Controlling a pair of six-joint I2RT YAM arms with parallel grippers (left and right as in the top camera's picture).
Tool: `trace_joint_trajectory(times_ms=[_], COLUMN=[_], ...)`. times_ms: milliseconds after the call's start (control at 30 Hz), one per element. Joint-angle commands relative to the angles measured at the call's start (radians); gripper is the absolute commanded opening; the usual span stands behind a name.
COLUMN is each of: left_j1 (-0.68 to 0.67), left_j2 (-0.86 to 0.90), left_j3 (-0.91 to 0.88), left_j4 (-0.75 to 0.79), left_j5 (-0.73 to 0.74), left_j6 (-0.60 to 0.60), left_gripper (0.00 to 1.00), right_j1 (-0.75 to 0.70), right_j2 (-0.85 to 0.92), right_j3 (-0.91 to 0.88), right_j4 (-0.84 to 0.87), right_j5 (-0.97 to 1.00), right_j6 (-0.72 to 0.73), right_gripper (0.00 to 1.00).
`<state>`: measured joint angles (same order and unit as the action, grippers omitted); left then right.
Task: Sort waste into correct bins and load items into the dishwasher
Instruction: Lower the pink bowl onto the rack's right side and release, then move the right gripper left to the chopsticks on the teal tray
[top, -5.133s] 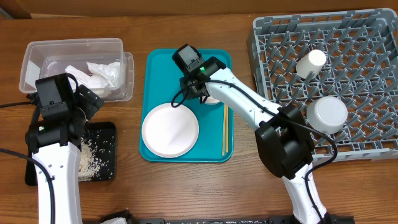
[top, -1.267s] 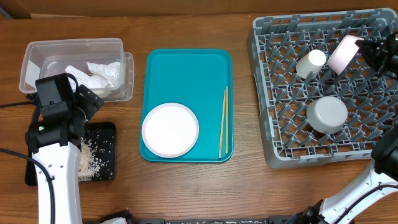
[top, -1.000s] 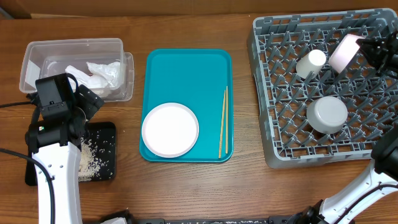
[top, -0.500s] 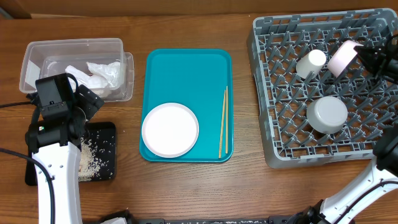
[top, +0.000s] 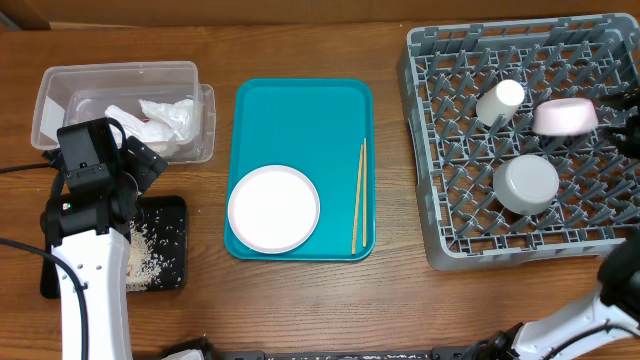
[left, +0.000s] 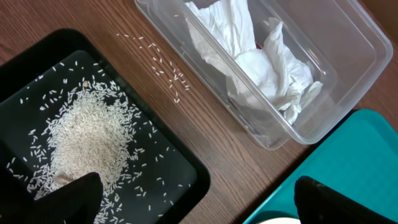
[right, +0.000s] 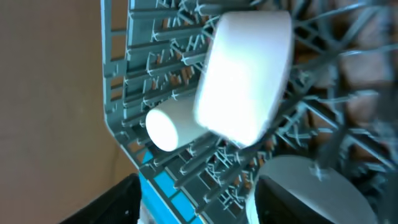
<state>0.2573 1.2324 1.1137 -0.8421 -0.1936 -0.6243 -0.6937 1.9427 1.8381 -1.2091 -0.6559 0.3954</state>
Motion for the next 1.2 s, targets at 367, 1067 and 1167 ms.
trace_joint_trajectory(times_ms=[367,1067,1167], left_j1=[0.003,0.003,0.003], left_j2=[-0.009,-0.010,-0.010], left_j3=[0.015,0.015,0.015], left_j4=[0.001,0.001,0.001], left_j5=[0.004,0.004,0.004], left_j6=[0.019,0.019,0.019], left_gripper=[1.00,1.00,1.00], right_j1=[0.118,0.307,0.293], right_j2=[-0.164,0.097,0.091], right_j3=[-0.005,-0.006,-0.005], right_j4=[0.060,0.155,0.102], right_j5=[0.269,0.768,0.768], right_j6=[-0.006,-0.003,-0.002], right_gripper=[0.31,0.22,0.04])
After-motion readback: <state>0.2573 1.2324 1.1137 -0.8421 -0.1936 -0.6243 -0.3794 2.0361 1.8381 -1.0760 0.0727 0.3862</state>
